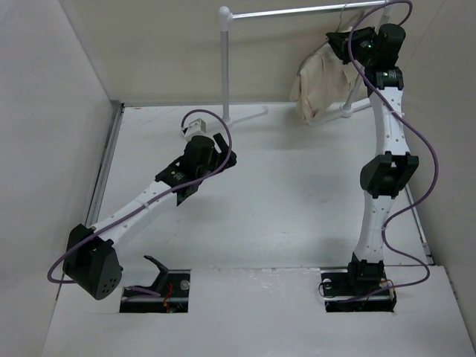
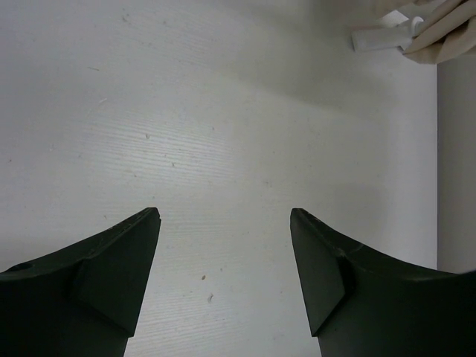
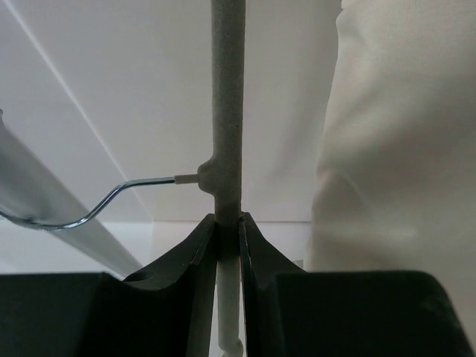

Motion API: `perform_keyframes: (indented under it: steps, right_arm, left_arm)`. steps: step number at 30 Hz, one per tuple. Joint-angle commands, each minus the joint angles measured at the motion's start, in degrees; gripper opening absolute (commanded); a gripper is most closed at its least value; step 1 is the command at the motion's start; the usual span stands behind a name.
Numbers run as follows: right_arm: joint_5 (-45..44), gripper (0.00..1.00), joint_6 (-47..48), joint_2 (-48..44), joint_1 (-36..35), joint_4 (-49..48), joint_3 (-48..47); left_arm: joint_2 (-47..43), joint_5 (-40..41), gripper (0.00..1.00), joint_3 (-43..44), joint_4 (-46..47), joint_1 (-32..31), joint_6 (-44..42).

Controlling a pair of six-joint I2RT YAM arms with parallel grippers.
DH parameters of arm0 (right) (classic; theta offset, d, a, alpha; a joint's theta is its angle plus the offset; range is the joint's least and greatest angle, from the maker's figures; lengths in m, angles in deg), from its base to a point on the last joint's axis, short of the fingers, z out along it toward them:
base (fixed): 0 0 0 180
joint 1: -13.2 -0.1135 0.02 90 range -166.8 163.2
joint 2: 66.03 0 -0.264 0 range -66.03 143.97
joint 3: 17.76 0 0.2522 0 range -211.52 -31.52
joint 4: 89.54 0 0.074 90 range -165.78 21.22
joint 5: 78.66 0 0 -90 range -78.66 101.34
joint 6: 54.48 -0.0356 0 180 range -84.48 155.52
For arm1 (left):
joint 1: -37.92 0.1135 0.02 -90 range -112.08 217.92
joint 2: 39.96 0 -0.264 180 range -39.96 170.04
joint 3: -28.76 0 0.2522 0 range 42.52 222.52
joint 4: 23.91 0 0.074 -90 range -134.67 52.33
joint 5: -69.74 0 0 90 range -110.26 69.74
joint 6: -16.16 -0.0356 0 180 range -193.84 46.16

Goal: Place the trousers on the hanger
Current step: Place the hanger at the clothesline, then reset both arms

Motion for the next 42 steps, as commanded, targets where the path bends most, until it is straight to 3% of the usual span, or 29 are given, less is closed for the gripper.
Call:
perform_keyframes:
  steps: [1,9,12,14,19,27,42]
  right_arm:
    - [-0.47,0.07,-0.95,-0.97,0.51,-5.03,-4.47]
    - [-0.74,0.07,-0.78,0.44,1.21,-3.54,-4.73]
    - [-0.65,0.14,-0.43,0.53,1.22,-2.92,-4.64]
    - [-0.65,0.26,-0.34,0.62,1.22,-2.31,-4.64]
    - [-0.48,0.63,0.71,0.09,1.22,-1.96,-4.64]
    - [-1.7,0.92,5.81,-5.44,0.95,1.29,0.0]
    - [-7.07,1.0,13.81,-25.91,2.09,-3.8,27.5]
  left_arm:
    - [0.31,-0.5,0.69,2.15,1.91,0.44,0.06]
    - [1.54,-1.02,0.7,2.94,2.35,0.79,0.06]
    - [2.24,-1.03,0.71,3.3,2.53,0.88,0.06]
    - [2.51,-1.11,0.76,3.65,2.53,0.88,0.06]
    - [2.33,-1.11,1.0,4.09,2.27,1.85,-0.03]
    - [1.63,-0.41,1.0,4.96,1.13,3.34,-0.47]
    - [2.33,0.03,1.0,8.04,-0.9,5.89,-1.35]
